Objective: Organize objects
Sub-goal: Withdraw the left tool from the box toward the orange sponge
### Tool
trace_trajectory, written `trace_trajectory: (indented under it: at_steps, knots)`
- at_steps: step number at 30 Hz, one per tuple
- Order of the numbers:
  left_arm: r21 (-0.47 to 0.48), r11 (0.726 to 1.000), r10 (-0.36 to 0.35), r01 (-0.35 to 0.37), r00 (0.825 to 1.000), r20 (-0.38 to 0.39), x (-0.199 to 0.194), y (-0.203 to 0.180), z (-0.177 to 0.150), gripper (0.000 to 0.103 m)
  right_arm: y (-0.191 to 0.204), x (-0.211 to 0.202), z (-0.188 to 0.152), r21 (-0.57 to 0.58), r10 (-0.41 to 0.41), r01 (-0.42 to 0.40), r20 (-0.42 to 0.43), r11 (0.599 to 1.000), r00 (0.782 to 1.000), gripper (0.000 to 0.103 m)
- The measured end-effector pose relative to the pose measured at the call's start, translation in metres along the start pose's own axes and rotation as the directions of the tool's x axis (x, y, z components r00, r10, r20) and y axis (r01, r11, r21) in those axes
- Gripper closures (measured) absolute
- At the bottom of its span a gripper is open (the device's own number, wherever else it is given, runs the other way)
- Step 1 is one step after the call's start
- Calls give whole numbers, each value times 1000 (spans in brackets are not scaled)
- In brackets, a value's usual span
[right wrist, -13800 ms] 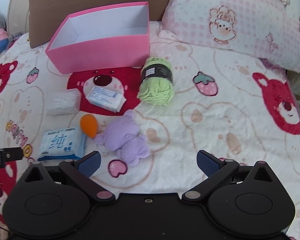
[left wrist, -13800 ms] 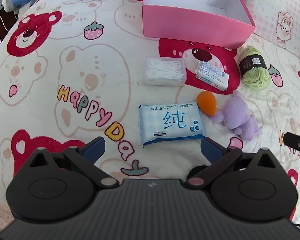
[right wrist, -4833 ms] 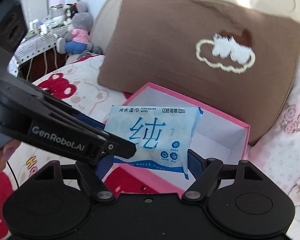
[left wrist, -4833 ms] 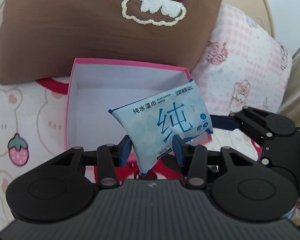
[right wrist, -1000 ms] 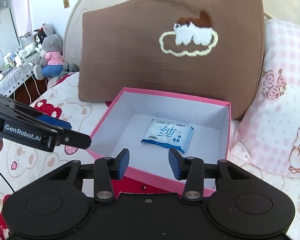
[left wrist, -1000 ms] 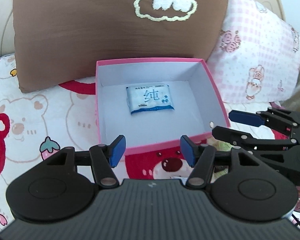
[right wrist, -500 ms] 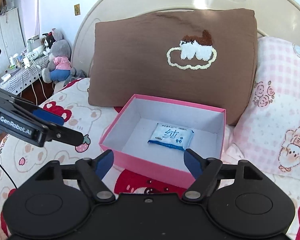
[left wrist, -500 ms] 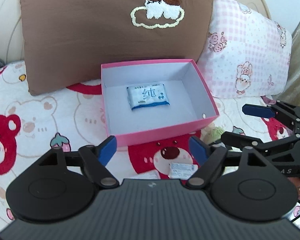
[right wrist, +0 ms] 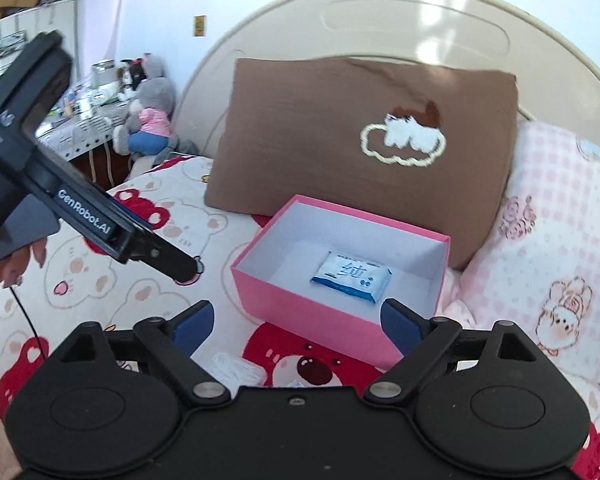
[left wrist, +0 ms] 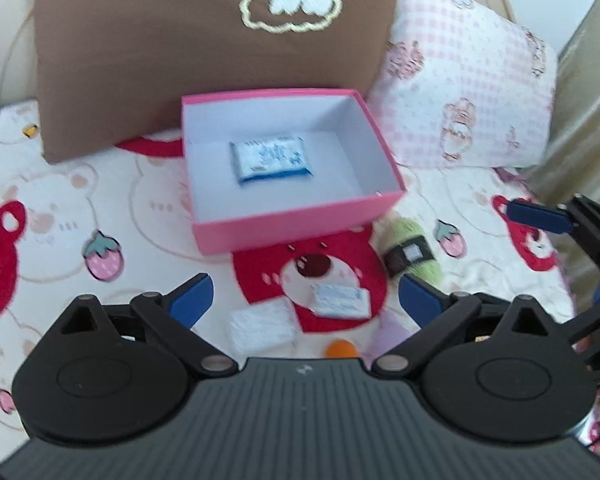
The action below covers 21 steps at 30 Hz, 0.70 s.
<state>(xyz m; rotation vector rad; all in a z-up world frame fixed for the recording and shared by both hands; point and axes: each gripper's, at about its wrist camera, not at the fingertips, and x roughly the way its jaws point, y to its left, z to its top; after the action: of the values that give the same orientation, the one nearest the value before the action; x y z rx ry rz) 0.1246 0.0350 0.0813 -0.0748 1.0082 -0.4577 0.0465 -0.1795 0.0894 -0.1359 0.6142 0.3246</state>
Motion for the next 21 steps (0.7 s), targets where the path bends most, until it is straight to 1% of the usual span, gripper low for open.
trace_trajectory:
  at_steps: [2,4,7,9,10,11,13,14,16,17,19,20,21]
  knots:
    - [-36,998,-47,46,999,-11,-3,3,-5,2,1,-3,-4,-12,2,-2,28,1000,1000,10]
    - [-67,996,-67,66,998,-19,-6,6,-10,2,1,-7,-7,-14,-14,15,75,1000,997,10]
    - [-50,997,-54,53,999,-7,-12,4,-16,2,-5,-8,-8,3,-17,16,99,1000,995,10]
    - [-37,998,-57,57,998,-3,-15,2,-20,2,-5,-9,-11,-5,-6,6,109,1000,994,10]
    - [-35,997,-64,63,998,-5,-15,1,-22,2,-4,-9,-14,-18,-13,15,112,1000,994,10]
    - [-31,997,-72,71,997,-7,-15,0,-24,2,-1,-8,-17,-24,-38,41,115,999,993,10]
    - [-18,997,-75,75,997,-8,-14,-3,-28,2,2,-4,-24,-12,-102,104,109,994,989,10]
    - [-7,997,-71,71,997,-5,-13,-5,-32,3,2,-1,-29,-4,-116,117,105,993,988,11]
    - [6,998,-66,67,998,-8,-8,-8,-36,3,2,3,-41,26,-120,118,88,993,989,11]
    - [0,998,-60,60,998,-11,-6,-8,-38,3,3,6,-48,34,-104,102,68,994,992,11]
    - [13,999,-48,49,998,-28,3,-10,-43,3,6,9,-60,12,-85,85,41,996,996,11]
    - [15,999,-48,49,998,-39,7,-10,-46,3,11,11,-66,-21,-92,92,28,996,995,11]
    - [13,998,-53,54,997,-51,12,-10,-48,4,16,11,-71,-58,-120,121,25,991,992,11]
